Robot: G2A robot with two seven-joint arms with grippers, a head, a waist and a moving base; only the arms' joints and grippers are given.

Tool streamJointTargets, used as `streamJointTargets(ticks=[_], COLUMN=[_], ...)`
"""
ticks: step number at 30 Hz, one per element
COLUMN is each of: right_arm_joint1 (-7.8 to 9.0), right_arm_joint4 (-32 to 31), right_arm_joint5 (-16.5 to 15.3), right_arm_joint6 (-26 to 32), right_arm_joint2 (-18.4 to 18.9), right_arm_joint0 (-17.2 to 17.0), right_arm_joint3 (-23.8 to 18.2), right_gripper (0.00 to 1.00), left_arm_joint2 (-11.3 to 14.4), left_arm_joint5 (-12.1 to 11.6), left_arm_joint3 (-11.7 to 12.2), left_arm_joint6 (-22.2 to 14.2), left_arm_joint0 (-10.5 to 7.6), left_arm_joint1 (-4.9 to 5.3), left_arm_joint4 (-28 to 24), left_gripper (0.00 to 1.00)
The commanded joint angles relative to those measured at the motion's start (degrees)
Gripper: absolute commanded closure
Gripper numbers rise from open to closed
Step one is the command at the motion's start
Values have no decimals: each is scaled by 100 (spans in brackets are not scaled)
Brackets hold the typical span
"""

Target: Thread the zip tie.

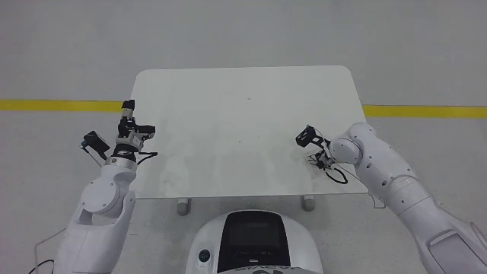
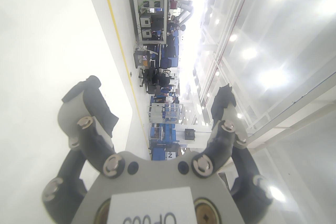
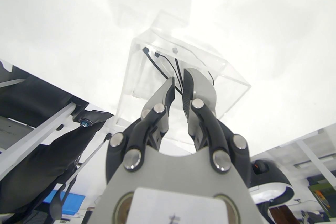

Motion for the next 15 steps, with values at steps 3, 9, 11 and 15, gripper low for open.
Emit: streamJointTargets(ticks=[3,9,11,15], right_arm_joint1=[6,24,29,48], right_arm_joint4=[-11,-34,-43,-37], right_arm_joint5=[0,0,0,0], right_arm_joint6=[-5,11,23,40], right_arm_joint2=[21,67,78,92], right_arm_joint0=[-8,-45,-60,-93], right_arm_joint3=[-24,-90,-121,-205], right_gripper=[95,100,99,98], left_arm_joint2=[0,0,0,0], left_arm_joint5=[0,0,0,0], left_arm_joint3=[0,0,0,0], left_arm_joint6=[0,0,0,0], left_arm_joint0=[0,0,0,0], left_arm_joint1=[0,0,0,0], left_arm_joint4=[0,0,0,0], left_gripper=[0,0,0,0])
